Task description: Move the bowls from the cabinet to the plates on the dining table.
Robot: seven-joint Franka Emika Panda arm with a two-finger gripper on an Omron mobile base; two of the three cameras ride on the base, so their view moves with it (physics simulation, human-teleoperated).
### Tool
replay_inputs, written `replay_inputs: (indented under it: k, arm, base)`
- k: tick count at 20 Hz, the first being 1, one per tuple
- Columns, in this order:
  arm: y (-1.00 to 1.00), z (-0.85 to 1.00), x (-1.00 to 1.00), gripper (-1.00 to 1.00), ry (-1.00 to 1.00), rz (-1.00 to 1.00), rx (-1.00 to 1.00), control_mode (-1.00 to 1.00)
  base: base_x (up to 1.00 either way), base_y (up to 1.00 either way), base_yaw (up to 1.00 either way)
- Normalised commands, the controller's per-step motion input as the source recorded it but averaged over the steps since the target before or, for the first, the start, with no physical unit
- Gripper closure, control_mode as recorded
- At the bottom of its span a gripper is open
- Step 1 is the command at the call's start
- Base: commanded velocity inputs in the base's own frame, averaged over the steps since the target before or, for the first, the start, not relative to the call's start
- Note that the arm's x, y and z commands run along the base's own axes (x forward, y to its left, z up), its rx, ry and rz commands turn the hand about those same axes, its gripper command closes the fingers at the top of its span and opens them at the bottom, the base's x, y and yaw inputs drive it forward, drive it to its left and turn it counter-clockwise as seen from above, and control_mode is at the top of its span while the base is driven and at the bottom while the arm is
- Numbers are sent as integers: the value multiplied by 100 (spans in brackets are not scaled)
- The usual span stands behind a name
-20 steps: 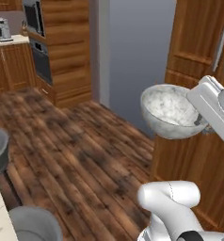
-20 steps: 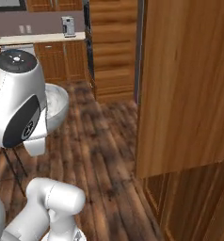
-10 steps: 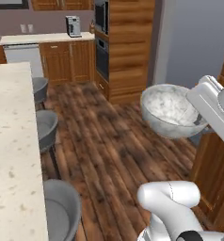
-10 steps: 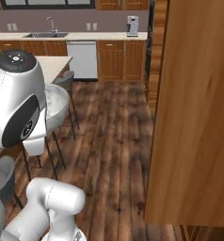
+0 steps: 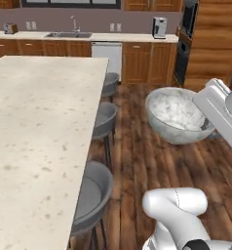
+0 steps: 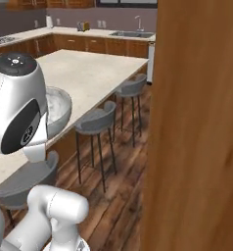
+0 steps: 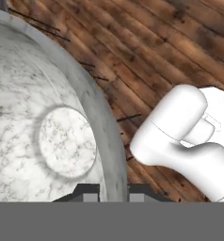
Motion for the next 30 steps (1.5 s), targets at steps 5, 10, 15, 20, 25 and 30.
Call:
replay_inputs:
  k: [5, 10, 15, 20, 25, 30]
  arm:
    - [0, 0, 0, 100, 0, 0, 0, 100]
    - [0, 0, 0, 100, 0, 0, 0, 100]
    - [0, 0, 0, 100, 0, 0, 0, 100]
    - [0, 0, 0, 100, 0, 0, 0, 100]
    - [0, 0, 0, 100, 0, 0, 0, 100]
    - [0, 0, 0, 100, 0, 0, 0, 100]
  base:
    - [-9, 0, 58]
    - [-1, 0, 55]
    - [-1, 0, 55]
    - [0, 0, 52]
    - [3, -2, 46]
    - [61, -43, 12]
